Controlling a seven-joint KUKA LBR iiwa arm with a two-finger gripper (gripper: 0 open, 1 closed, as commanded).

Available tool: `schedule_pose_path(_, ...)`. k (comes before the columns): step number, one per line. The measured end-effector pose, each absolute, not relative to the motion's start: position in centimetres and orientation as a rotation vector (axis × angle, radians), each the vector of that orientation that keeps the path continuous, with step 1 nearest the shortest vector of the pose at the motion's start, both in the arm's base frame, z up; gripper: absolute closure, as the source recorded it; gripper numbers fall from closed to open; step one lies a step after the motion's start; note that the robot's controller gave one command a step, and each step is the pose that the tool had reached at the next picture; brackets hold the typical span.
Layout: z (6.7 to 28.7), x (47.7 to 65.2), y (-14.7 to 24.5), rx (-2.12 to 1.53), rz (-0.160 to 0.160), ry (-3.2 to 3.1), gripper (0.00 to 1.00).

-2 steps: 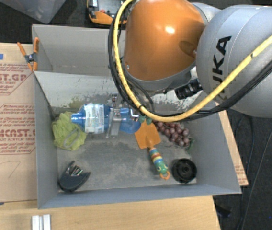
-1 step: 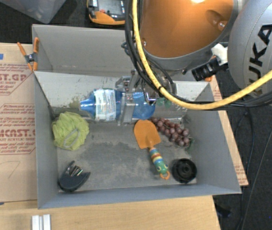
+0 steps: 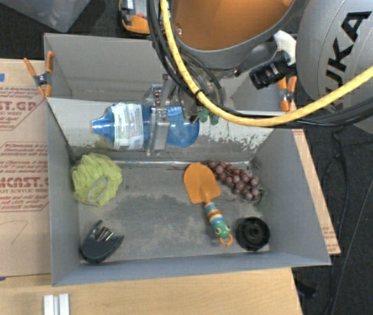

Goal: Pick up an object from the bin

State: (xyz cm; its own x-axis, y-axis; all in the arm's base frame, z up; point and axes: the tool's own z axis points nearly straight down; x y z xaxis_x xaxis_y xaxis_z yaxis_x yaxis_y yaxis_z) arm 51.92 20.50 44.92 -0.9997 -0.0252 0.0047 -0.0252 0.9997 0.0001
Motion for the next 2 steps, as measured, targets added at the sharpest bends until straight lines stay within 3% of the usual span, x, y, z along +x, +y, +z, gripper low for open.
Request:
schedule_pose_path(1, 47.1, 51.1, 19.3, 0.036, 0.001, -3.141, 0.00)
schedule_pose_path(2, 45.9, 51.4, 19.8, 0.013, 0.001, -3.142, 0.00)
